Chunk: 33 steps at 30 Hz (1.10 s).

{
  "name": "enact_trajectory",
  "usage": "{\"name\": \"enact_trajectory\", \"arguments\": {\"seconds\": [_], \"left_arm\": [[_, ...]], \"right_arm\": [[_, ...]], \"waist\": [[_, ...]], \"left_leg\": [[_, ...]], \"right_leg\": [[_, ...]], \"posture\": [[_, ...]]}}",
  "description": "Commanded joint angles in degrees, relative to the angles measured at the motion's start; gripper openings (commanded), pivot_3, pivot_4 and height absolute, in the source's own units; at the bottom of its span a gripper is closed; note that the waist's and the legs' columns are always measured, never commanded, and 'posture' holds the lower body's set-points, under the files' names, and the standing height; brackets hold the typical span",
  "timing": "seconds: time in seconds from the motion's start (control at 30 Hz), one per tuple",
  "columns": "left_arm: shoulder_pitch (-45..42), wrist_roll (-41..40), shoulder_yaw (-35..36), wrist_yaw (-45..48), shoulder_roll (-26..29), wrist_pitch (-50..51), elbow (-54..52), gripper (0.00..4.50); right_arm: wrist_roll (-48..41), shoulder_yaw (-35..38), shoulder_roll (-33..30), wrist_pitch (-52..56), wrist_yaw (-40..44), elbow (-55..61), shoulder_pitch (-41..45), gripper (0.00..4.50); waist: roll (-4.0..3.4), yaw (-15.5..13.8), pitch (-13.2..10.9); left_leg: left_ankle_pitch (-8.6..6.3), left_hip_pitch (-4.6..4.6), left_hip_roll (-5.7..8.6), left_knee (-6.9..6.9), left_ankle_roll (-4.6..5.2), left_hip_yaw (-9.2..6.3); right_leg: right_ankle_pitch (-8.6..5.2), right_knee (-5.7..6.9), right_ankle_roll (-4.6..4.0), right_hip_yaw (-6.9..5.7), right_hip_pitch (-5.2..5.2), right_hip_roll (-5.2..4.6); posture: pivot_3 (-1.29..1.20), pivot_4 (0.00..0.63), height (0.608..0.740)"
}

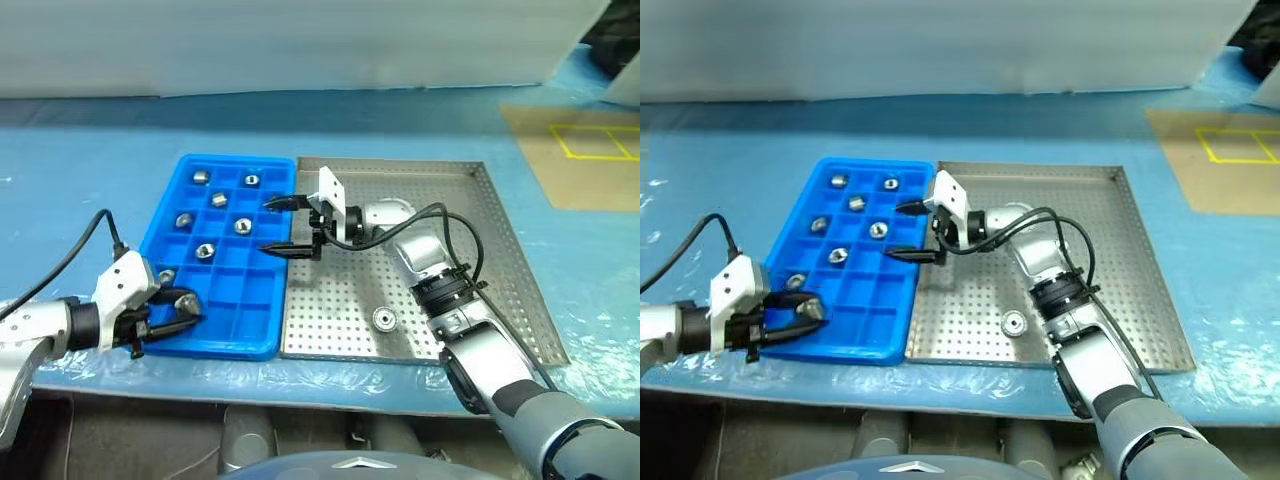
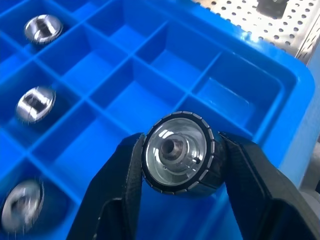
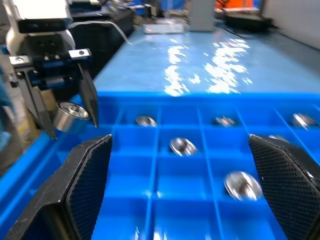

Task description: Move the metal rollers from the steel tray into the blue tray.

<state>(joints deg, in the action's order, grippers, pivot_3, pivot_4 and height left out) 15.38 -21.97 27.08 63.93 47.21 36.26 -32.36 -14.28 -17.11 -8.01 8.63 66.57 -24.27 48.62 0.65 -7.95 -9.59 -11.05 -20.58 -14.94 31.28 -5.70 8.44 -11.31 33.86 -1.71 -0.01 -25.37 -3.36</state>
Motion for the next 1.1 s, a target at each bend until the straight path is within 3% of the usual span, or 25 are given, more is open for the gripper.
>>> {"name": "enact_trajectory", "arguments": {"seconds": [0.03, 0.23, 0.63, 0.77, 0.9, 1.1], "left_arm": [[3.4, 0.5, 3.3, -4.0, -1.4, -1.3, -3.2, 2.26], [4.8, 2.0, -1.2, -11.3, -4.9, -2.8, -4.7, 2.26], [1.4, 3.1, -9.7, -14.2, -3.1, -4.2, 0.2, 2.26], [0.1, 4.1, -10.5, -14.6, -2.0, -5.9, 3.7, 3.17], [-0.8, 3.7, -10.6, -15.1, -1.7, -6.3, 4.1, 4.45], [-3.5, 2.0, -11.3, -14.7, -0.5, -6.1, 3.6, 4.45]], "right_arm": [[0.3, 0.0, 1.3, -3.0, 2.4, -1.9, 2.0, 4.5], [1.1, 0.5, 2.7, -4.3, 4.1, -3.9, 3.0, 4.5], [1.3, 1.3, 0.7, -2.1, 3.1, -0.8, 0.8, 4.5], [1.4, 1.6, 0.1, -1.5, 2.0, 0.5, -0.2, 4.5], [1.3, 1.7, -0.2, -1.1, 1.2, 1.2, -0.6, 4.5], [1.4, 1.7, -0.7, -1.4, 0.6, 1.6, -1.0, 4.5]], "waist": [[-0.06, -1.2, 0.0], [-0.06, -3.9, 0.0], [-0.05, -3.8, 0.0], [-0.06, -3.7, 0.0], [-0.11, -3.6, 0.1], [-0.1, -3.6, 0.1]], "left_leg": [[0.01, 0.01, -0.03, 0.0, -0.03, -0.01], [0.02, -0.03, -0.04, 0.06, -0.03, -0.02], [0.23, 0.06, -0.03, 0.1, -0.37, -0.05], [0.24, 0.22, -0.01, 0.11, -0.39, -0.04], [0.25, 0.49, 0.0, 0.09, -0.41, -0.04], [0.26, 0.51, 0.0, 0.11, -0.41, -0.05]], "right_leg": [[-0.02, 0.06, -0.02, -0.04, 0.01, 0.0], [-0.02, 0.06, -0.02, -0.05, 0.06, -0.02], [-0.03, 0.33, -0.03, 0.04, 0.02, 0.06], [-0.25, 0.82, -0.11, 0.11, 0.02, 0.05], [-0.28, 0.99, -0.14, 0.18, 0.06, 0.08], [-0.28, 0.96, -0.15, 0.15, 0.06, 0.08]], "posture": [[0.51, 0.15, 0.74], [0.53, 0.15, 0.74], [0.45, 0.15, 0.74], [0.43, 0.15, 0.74], [0.42, 0.15, 0.74], [0.4, 0.15, 0.74]]}}
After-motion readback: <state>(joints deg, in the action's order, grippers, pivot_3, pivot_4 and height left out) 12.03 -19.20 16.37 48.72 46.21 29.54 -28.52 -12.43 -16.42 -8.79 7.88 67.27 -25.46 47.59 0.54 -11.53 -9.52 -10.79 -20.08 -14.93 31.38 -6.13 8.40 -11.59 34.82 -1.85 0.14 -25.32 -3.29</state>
